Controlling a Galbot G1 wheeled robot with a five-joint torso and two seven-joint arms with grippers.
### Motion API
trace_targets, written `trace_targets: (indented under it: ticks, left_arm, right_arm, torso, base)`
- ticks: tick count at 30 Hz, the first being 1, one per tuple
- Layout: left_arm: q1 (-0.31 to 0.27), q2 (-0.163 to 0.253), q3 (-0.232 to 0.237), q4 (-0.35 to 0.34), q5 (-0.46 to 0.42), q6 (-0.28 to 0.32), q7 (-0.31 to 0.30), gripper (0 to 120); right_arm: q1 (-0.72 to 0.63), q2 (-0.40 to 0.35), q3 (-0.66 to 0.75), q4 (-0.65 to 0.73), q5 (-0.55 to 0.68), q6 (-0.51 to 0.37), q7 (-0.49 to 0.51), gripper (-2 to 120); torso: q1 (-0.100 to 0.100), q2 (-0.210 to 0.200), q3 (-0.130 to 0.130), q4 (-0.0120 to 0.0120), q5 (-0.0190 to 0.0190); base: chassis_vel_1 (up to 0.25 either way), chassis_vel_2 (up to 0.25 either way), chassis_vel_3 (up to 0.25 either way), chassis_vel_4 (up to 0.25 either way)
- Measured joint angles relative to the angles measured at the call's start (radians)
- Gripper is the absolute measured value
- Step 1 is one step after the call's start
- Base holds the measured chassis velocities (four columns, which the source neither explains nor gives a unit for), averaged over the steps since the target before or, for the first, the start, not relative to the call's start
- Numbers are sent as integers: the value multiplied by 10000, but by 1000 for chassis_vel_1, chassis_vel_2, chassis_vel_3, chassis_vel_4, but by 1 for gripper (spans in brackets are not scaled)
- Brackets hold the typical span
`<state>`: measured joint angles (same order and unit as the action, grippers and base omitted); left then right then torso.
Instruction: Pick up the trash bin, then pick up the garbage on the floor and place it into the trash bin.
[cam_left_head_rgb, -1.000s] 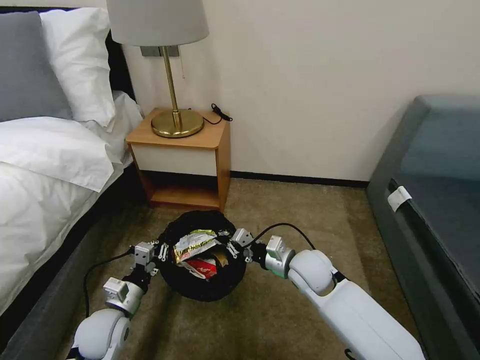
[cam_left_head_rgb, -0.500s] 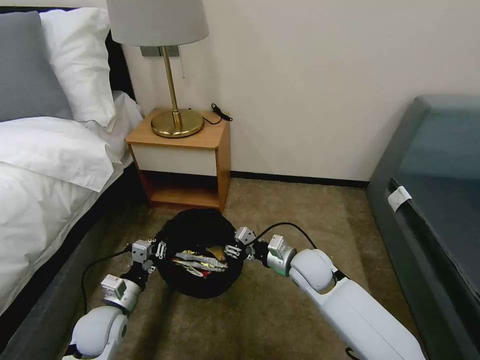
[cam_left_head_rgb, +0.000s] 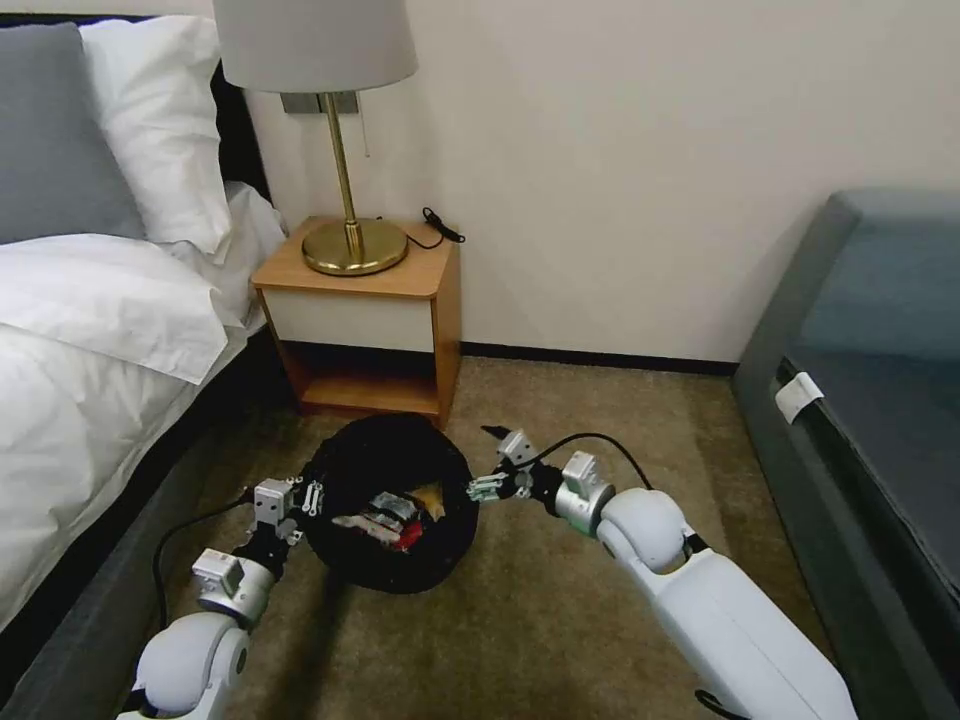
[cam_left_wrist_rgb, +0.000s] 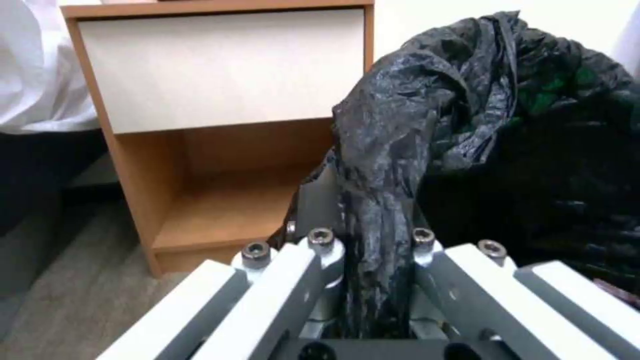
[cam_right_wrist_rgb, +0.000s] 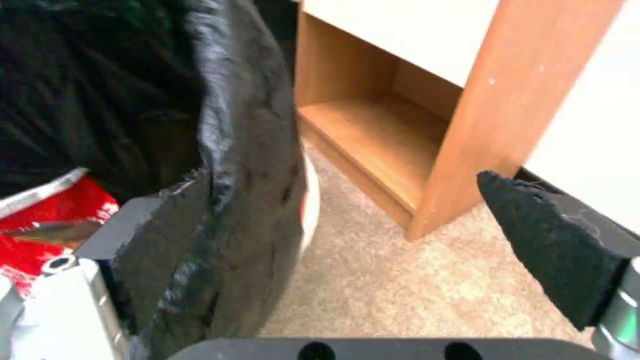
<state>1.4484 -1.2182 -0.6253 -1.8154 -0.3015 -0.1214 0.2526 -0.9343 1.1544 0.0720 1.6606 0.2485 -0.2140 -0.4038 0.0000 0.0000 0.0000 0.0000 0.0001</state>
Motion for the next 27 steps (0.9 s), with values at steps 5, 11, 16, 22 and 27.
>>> trace_targets:
  ticks: [5, 11, 16, 22, 27]
  left_arm:
    - [128, 54, -77, -151, -21, -41, 17, 3]
    - [315, 77, -206, -370, -50, -95, 16, 3]
    - [436, 87, -304, -510, -84, -131, -34, 3]
    - [566, 61, -365, -733, -191, -139, -277, 3]
    - [685, 10, -359, -949, -544, 60, -791, 3]
  right_arm:
    - [-165, 114, 410, -139, 145, 83, 79, 100]
    - [-367, 120, 923, -398, 191, 217, 139, 100]
    - [-545, 158, 1470, -757, 238, 289, 279, 100]
    - [-892, 479, 2572, -1524, 609, 383, 692, 100]
    - [-1127, 623, 3197, -1906, 876, 473, 939, 100]
  torso:
    - [0, 0, 0, -1, 0]
    - [0, 0, 0, 0, 0]
    - [0, 0, 0, -1, -1]
    - [0, 0, 0, -1, 1]
    - [0, 0, 0, -1, 1]
  base:
    - [0, 0, 0, 0]
    - [0, 0, 0, 0]
    - [0, 0, 0, 0]
    - [0, 0, 0, 0]
    - [0, 0, 0, 0]
